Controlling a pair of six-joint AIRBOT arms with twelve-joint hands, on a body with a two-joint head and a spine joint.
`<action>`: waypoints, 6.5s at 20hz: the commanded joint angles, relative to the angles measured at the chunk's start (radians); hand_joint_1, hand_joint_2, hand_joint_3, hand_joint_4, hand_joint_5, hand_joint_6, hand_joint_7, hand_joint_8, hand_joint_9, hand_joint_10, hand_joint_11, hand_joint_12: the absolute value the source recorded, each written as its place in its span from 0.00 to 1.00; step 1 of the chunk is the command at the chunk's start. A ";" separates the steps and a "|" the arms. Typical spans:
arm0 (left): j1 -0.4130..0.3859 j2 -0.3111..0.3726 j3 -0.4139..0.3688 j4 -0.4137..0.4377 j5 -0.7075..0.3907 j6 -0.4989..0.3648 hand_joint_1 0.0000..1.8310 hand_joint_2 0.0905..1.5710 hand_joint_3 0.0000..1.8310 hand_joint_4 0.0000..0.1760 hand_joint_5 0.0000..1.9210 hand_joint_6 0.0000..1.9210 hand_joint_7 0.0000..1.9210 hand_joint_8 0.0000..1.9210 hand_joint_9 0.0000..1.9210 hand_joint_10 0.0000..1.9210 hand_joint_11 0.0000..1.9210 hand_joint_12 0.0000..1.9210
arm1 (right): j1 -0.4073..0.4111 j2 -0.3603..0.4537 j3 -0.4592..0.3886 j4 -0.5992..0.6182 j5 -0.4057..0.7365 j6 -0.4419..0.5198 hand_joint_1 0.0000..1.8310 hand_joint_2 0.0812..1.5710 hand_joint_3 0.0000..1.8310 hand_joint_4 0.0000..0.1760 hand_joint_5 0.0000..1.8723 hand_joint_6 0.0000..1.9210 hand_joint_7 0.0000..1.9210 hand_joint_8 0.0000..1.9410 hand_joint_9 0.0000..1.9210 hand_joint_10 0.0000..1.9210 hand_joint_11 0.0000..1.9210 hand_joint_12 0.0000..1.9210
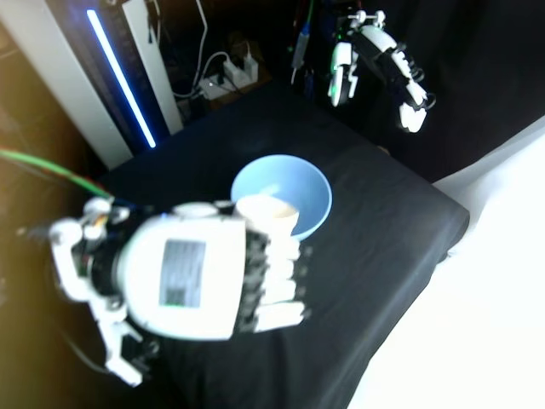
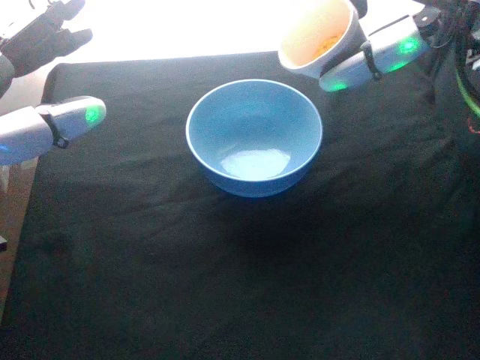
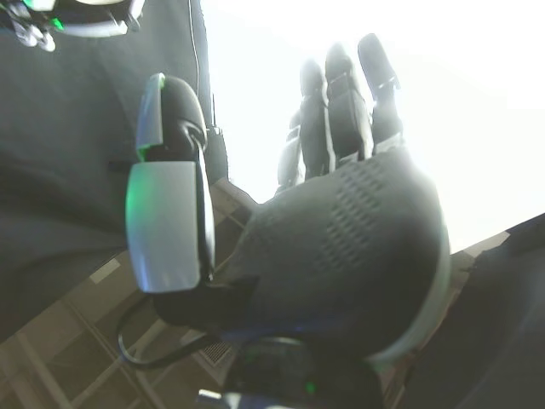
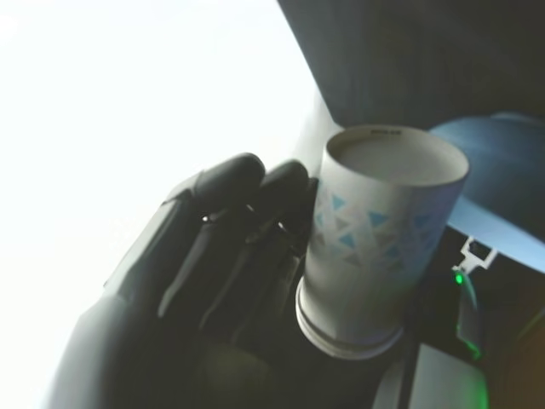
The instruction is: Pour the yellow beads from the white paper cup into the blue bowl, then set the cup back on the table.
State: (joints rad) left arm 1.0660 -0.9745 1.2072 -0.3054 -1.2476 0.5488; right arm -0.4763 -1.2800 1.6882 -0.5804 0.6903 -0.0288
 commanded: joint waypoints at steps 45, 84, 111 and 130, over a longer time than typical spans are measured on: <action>-0.036 0.001 0.010 0.043 -0.052 -0.010 0.47 0.72 0.00 0.31 0.06 0.00 0.20 0.00 0.19 0.00 0.00 0.44 | 0.232 0.006 -0.179 -0.741 -0.238 0.006 0.64 0.69 0.00 0.00 0.52 0.51 0.52 0.99 0.61 1.00 0.64 1.00; -0.041 -0.010 0.006 0.037 -0.063 -0.028 0.45 0.72 0.00 0.23 0.06 0.00 0.21 0.00 0.19 0.00 0.00 0.42 | -0.015 0.177 -0.130 0.309 0.115 -0.188 0.68 0.67 0.00 0.02 0.59 0.45 0.54 0.45 0.39 0.47 0.18 0.83; -0.038 -0.017 0.004 0.037 -0.069 -0.033 0.41 0.71 0.00 0.11 0.06 0.00 0.21 0.00 0.20 0.00 0.00 0.46 | -0.412 -0.057 0.024 0.982 0.427 -0.119 0.69 0.65 0.00 0.00 0.53 0.49 0.67 0.26 0.69 0.01 0.40 0.52; -0.038 -0.033 0.013 0.042 -0.059 -0.040 0.40 0.71 0.00 0.07 0.06 0.00 0.20 0.00 0.19 0.00 0.00 0.42 | -0.411 -0.056 0.050 0.787 0.294 -0.095 0.62 0.56 0.00 0.00 0.50 0.13 0.54 0.16 0.49 0.22 0.37 0.51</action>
State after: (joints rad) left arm 1.0355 -1.0073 1.2133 -0.2558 -1.1831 0.5198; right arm -0.8909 -1.3373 1.7367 0.1917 0.8925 -0.1307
